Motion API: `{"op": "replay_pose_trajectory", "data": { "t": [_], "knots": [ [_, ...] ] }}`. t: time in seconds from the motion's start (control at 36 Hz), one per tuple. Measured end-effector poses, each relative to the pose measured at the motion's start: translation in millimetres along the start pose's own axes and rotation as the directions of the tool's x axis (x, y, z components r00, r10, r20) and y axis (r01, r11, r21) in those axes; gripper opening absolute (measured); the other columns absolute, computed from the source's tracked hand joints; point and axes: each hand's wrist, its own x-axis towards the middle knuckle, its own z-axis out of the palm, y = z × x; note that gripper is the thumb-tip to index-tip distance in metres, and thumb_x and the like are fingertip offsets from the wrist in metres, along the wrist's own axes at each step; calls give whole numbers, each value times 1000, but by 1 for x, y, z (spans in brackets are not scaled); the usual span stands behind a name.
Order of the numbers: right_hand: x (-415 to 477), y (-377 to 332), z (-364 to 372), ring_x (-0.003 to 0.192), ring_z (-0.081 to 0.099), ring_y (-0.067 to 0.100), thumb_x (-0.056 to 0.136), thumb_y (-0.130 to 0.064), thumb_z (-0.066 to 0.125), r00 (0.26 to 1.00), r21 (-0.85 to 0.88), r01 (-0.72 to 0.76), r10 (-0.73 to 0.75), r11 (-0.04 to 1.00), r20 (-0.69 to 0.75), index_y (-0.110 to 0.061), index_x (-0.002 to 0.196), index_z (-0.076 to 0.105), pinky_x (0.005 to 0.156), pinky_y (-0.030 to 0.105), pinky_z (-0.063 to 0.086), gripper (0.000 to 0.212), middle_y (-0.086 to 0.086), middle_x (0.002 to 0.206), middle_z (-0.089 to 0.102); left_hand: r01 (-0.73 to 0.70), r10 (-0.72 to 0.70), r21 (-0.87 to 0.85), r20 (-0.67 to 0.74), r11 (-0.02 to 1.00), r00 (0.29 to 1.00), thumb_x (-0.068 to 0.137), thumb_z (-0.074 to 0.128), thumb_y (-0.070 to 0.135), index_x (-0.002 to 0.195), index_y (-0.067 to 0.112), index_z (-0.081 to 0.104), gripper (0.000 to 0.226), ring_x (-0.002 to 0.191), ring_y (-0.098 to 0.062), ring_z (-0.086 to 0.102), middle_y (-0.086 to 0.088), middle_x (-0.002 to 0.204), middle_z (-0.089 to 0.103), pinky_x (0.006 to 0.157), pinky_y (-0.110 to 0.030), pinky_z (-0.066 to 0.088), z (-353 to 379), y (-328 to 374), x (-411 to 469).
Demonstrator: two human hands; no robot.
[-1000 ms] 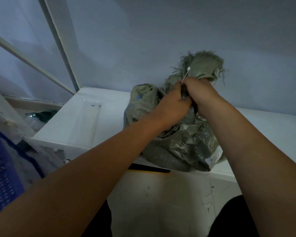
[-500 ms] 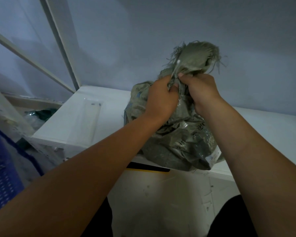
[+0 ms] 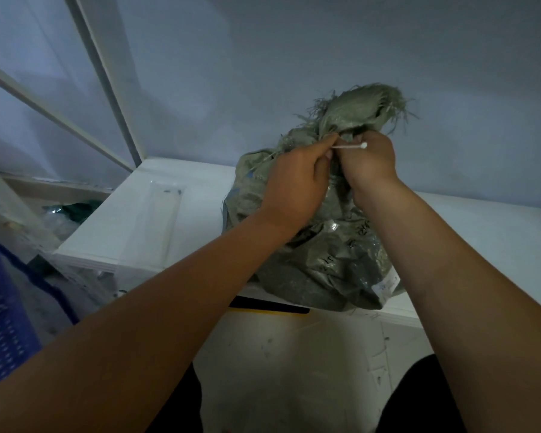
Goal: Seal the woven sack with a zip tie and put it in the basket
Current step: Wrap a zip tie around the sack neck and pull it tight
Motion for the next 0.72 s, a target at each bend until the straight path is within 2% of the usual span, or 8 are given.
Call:
{"op": "replay_pose_trajectory", "data": {
  "t": [0.11, 0.19, 0.31, 0.33, 0.39, 0.44, 0.58, 0.72],
  "knots": [
    [-7, -3, 0, 62, 54, 12, 87, -15, 58, 998, -24, 42, -41, 999, 40, -18, 68, 57, 55, 24, 40, 19, -3, 66, 58, 70, -69, -18, 57, 997, 996, 103, 46, 10, 137, 9, 58, 35, 70, -22, 66, -11, 84, 72, 69, -32, 54, 0, -4, 3],
    [-11, -7, 0, 67, 57, 17, 85, -19, 56, 995, -36, 55, -52, 998, 84, -8, 77, 64, 61, 30, 43, 16, 4, 72, 61, 80, -76, -27, 117, 996, 990, 104, 45, 16, 137, 11, 57, 36, 80, -28, 68, -16, 90, 72, 76, -37, 54, -2, -7, 7],
    [-1, -15, 1, 56, 43, 14, 92, -9, 47, 992, -54, -45, 51, 998, 117, -12, 63, 44, 52, 24, 35, 29, 0, 63, 47, 174, -158, -92, 160, 980, 974, 100, 56, 24, 142, 14, 53, 43, 108, 3, 56, -2, 128, 65, 88, 1, 39, -10, -8, 7],
    [0, -15, 1, 56, 40, 11, 95, -8, 44, 990, -82, -29, 40, 996, 136, -16, 63, 41, 49, 19, 35, 34, -3, 64, 44, 194, -175, -121, 155, 973, 972, 98, 59, 23, 142, 14, 53, 45, 109, 7, 53, 2, 130, 63, 89, 3, 37, -11, -8, 6],
    [-3, -15, 1, 66, 47, 9, 97, -13, 41, 982, -92, 36, -18, 995, 186, -24, 67, 46, 60, 16, 43, 32, -7, 72, 49, 218, -196, -168, 142, 961, 970, 96, 62, 23, 140, 14, 55, 46, 112, 4, 57, 5, 130, 63, 97, -7, 43, -13, -8, 5],
    [-7, -14, -1, 72, 54, 14, 93, -11, 43, 981, -67, 53, -39, 996, 191, -24, 68, 52, 69, 28, 46, 30, -6, 73, 55, 239, -218, -169, 138, 956, 966, 94, 65, 22, 139, 14, 56, 47, 116, -3, 60, 2, 130, 65, 102, -17, 46, -12, -8, 6],
    [-8, -15, -2, 86, 64, 20, 89, -2, 46, 981, -83, 94, -78, 992, 176, -23, 74, 66, 80, 32, 53, 33, -4, 79, 65, 303, -296, -137, 75, 943, 952, 93, 65, 16, 136, 18, 60, 43, 107, 6, 55, 4, 129, 66, 81, 10, 34, -15, -7, 10],
    [-6, -9, -10, 74, 55, 15, 85, 0, 46, 959, -343, 236, -161, 909, 234, -10, 92, 72, 58, 22, 40, 28, 1, 82, 62, 349, -342, -165, 69, 923, 937, 96, 60, 12, 139, 17, 56, 44, 108, 4, 53, 2, 134, 62, 80, 11, 34, -15, -6, 12]
  ]
}}
